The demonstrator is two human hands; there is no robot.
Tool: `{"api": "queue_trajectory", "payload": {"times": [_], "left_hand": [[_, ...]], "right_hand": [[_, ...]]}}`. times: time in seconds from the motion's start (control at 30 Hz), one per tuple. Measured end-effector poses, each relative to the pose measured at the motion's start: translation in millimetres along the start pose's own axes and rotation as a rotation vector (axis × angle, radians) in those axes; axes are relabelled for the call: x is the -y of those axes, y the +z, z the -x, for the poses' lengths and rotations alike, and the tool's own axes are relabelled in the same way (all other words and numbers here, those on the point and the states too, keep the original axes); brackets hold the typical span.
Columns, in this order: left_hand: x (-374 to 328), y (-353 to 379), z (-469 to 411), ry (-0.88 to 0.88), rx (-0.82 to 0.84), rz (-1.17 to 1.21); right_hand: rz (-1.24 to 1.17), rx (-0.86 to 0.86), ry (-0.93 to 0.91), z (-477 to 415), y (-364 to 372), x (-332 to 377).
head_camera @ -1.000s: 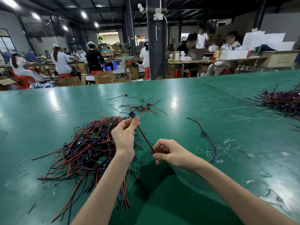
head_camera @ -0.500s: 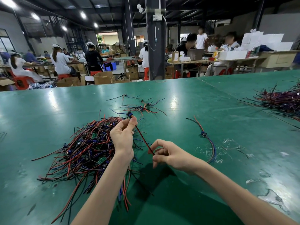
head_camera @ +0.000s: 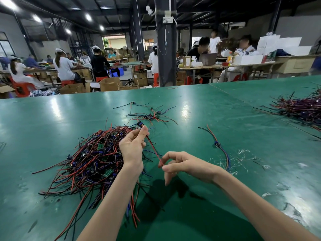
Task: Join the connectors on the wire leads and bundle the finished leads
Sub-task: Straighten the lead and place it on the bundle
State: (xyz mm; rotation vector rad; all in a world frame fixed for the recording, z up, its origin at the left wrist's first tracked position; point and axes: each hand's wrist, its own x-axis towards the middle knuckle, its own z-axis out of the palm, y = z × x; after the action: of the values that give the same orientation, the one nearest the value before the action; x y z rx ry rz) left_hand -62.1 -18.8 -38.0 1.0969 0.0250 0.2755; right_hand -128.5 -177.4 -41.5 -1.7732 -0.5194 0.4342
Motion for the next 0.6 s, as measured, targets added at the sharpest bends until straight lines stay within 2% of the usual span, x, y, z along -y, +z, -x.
{"api": "queue_trajectory", "payload": {"times": [0.07, 0.2, 0.4, 0.5, 0.6], "left_hand": [[-2, 1, 1, -0.043, 0.039, 0.032], [0, 9, 11, -0.127, 0.186, -0.001], [20, 20, 34, -0.197, 0.472, -0.198], [29, 22, 39, -0.213, 0.505, -0.273], [35, 22, 43, -0.262, 0.514, -0.264]], "right_hand": [[0.030, -0.016, 0.059, -2, -4, 1], [-0.079, -0.040, 0.112, 0, -18, 5], [-0.153, -0.456, 0.118, -7, -26, -2], [-0.233, -0.487, 0.081, -2, -32, -3], [-0.214, -0.504, 0.063, -3, -33, -1]]}}
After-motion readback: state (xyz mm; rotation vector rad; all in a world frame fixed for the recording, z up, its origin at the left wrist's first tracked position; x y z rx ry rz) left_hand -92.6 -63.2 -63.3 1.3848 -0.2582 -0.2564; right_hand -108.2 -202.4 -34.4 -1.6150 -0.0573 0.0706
